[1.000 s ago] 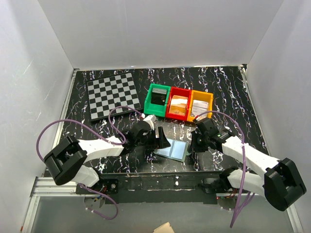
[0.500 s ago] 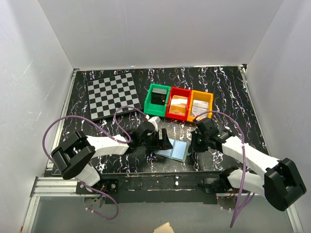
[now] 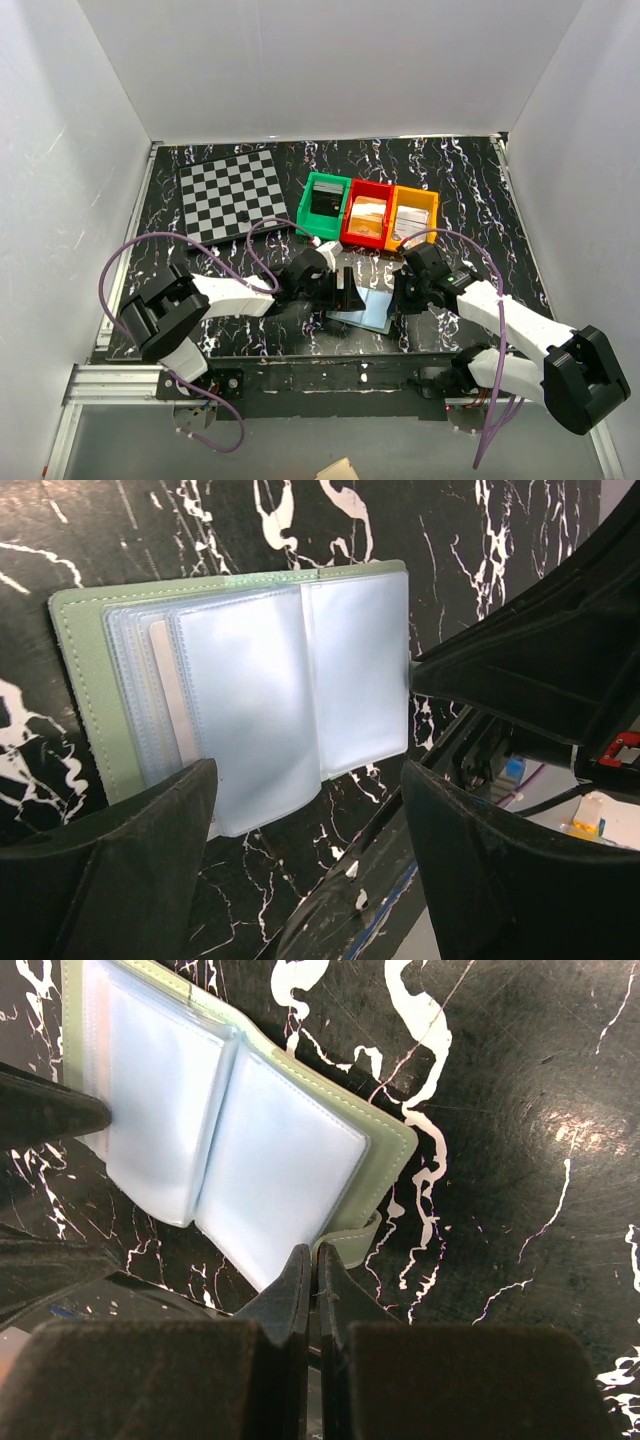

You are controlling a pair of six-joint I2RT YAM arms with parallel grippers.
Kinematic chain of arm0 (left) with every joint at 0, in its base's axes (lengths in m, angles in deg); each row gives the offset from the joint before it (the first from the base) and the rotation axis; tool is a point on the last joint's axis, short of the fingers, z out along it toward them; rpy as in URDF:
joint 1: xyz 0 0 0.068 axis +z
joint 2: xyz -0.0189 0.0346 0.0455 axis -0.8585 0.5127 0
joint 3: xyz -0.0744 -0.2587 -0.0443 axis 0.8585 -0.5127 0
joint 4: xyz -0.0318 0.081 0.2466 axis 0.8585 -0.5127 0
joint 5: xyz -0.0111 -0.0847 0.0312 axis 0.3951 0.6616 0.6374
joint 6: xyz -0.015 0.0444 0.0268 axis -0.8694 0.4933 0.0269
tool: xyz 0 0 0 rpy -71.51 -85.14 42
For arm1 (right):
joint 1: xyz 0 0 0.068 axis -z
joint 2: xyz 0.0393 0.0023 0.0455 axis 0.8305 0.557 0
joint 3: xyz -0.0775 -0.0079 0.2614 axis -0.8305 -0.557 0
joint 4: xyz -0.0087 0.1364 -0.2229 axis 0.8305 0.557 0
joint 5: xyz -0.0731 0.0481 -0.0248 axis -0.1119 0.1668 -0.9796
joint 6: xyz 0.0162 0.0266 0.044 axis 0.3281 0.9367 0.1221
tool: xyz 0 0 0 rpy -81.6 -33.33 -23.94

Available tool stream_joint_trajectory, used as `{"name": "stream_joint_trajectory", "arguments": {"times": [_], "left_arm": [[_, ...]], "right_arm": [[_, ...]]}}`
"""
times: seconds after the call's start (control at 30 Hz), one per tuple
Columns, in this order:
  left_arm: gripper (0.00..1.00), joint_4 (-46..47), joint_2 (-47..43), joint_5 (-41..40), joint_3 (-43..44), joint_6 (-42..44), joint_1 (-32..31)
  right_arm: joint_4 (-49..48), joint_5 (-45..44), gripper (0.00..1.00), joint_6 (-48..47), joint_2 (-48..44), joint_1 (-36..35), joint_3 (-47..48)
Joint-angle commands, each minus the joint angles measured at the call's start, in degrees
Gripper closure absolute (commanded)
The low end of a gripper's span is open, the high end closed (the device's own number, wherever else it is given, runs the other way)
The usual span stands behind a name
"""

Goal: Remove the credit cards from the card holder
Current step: Remove the credit card from the card holder.

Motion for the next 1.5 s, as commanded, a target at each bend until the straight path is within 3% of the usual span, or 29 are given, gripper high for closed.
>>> {"name": "stream_joint_trajectory", "arguments": {"times": [0.0, 0.57, 0.93, 1.2, 1.33, 1.47], "left_arm": [[0.26, 1.6, 1.5, 3.7, 1.0, 1.6, -0.9], [0.26, 8.1, 4.9, 11.5, 5.0, 4.6, -2.8], [0.26, 3.2, 8.3, 12.6, 13.0, 8.8, -6.0], [0.23, 0.3, -5.5, -2.0, 1.8, 4.7, -3.5], [0.16, 2.5, -9.5, -1.9, -5.1, 1.3, -0.7], [0.14, 3.4, -10.5, -1.3, -6.6, 0.2, -0.6]], "right_arm": [[-0.3, 0.7, 0.99, -0.6, -0.3, 0.3, 1.5], [0.2, 0.2, 0.99, -0.9, -0.3, 0.4, 1.4], [0.9, -0.4, 0.99, -1.1, -1.5, 0.4, 0.8], [0.9, -0.1, 0.99, -1.4, -1.3, 0.6, 1.0], [0.5, 0.1, 0.99, -1.4, -1.2, 0.6, 0.9], [0.2, 0.2, 0.99, -1.2, -1.2, 0.6, 0.7]]}}
